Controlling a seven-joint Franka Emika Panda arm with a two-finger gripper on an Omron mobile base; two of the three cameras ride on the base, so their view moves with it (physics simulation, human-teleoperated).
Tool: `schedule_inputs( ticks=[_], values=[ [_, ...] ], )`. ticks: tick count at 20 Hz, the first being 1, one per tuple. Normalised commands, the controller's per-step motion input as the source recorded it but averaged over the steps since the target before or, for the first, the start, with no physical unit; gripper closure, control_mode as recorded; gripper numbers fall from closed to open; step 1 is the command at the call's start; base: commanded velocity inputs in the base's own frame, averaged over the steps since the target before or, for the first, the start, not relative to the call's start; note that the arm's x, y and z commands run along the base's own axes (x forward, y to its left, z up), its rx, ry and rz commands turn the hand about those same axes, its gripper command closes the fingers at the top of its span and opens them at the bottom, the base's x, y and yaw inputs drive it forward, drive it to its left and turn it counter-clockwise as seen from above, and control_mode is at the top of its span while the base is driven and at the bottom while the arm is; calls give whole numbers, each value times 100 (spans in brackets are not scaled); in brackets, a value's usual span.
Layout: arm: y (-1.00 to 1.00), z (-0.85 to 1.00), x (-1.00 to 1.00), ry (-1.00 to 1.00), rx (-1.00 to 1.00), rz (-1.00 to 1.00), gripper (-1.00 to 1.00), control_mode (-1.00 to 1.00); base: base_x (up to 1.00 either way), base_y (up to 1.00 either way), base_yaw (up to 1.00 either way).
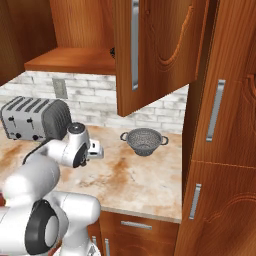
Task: Pick the dish brush and dish brush from the cabinet and place them on the counter.
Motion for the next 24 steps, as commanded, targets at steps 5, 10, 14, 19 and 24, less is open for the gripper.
schedule_inputs(
  ticks=[5,10,14,19,24],
  values=[
    [8,-34,28,-1,0,0,100,-100,0,0,0],
    [11,-27,19,-4,-1,0,100,-100,0,0,0],
    [8,-19,19,-2,-1,0,100,-100,0,0,0],
    [9,-9,12,0,0,0,-100,-100,0,0,0],
    [4,-2,4,0,0,0,-100,-100,0,0,0]
  ],
)
